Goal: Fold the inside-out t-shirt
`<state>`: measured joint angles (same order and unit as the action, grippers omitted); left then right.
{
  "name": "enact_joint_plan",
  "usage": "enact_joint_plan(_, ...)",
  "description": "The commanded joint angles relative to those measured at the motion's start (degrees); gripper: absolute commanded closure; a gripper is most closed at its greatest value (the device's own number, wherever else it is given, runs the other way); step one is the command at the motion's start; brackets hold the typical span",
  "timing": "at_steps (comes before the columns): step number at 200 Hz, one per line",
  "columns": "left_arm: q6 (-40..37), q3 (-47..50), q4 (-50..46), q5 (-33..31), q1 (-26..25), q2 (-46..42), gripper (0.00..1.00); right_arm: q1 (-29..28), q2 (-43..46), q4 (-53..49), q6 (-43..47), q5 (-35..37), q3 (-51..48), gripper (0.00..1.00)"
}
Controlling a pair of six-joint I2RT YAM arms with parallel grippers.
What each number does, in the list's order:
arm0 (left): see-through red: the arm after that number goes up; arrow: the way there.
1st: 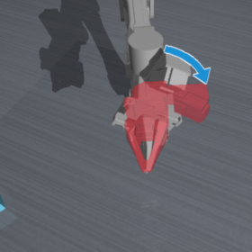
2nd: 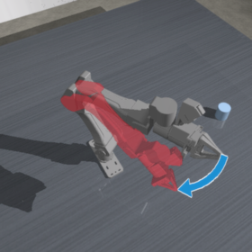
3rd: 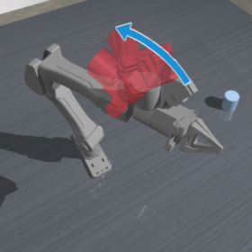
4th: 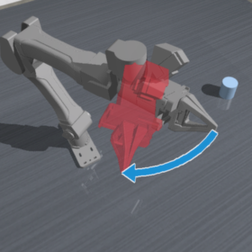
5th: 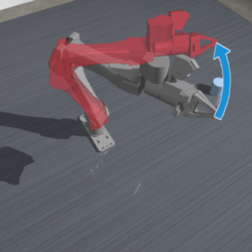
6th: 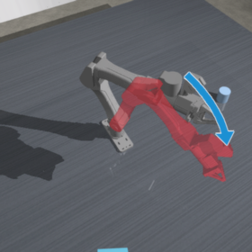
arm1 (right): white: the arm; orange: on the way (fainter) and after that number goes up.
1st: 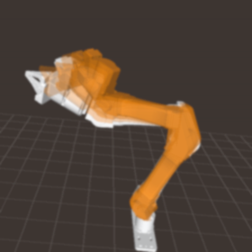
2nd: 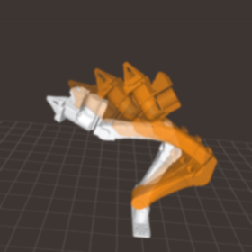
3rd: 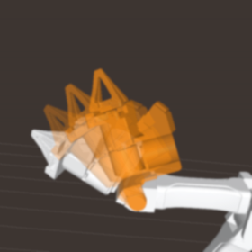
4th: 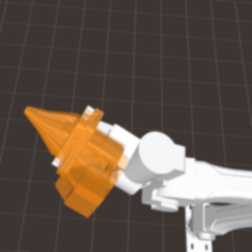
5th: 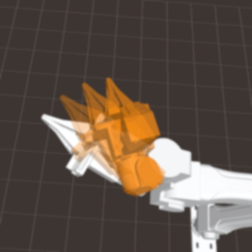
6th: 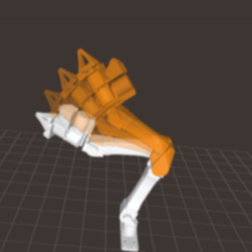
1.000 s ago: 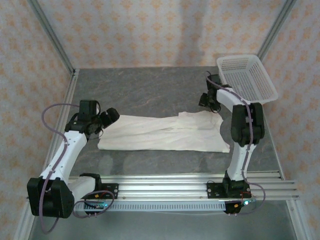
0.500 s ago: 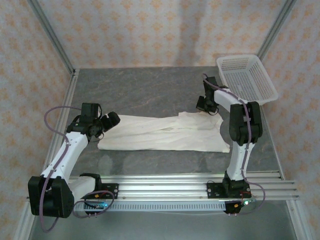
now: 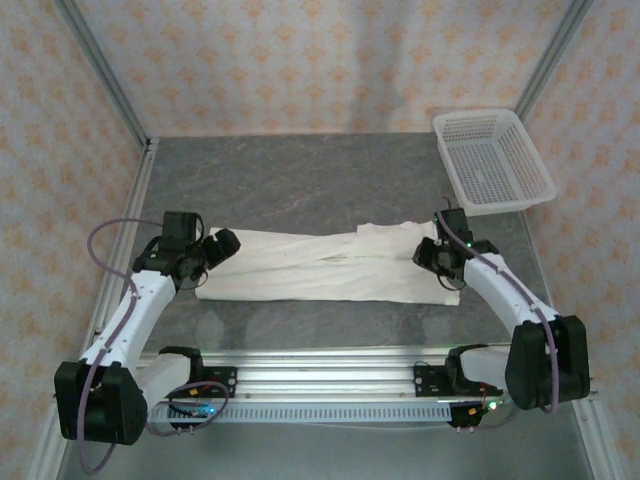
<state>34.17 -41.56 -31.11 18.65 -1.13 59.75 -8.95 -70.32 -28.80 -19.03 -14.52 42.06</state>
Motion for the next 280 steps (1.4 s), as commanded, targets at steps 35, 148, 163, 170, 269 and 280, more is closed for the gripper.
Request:
enact_joint_plan(35,-2.7,-1.9,0.3,6.6,-4.4,-0.3,0.11,-0.4,-29.1,-8.5,9.9,10.1,29.5,0.51)
enact_joint_plan(148,-12.2,-6.8,1.9,9.6,-22.9,3.7,0.07,-0.9,-46.2,-15.2,10.4,4.9,43.9,0.70)
enact_joint_plan(163,-12.1,-6.8,2.4,9.4,-23.3,4.3,0.07,-0.9,-46.2,-15.7,9.7,5.5,44.1,0.81)
enact_joint_plan(170,-12.3,-6.9,2.4,9.1,-23.6,4.4,0.07,-0.9,-46.0,-15.8,9.6,5.4,44.1,0.85)
enact_joint_plan(269,-12.1,-6.4,2.6,7.3,-24.7,5.4,0.07,-0.8,-36.0,-15.5,9.6,4.2,42.5,1.00)
enact_joint_plan(280,-12.0,-6.4,2.6,7.1,-24.7,5.6,0.07,-0.9,-34.7,-14.9,9.4,3.9,41.5,1.00)
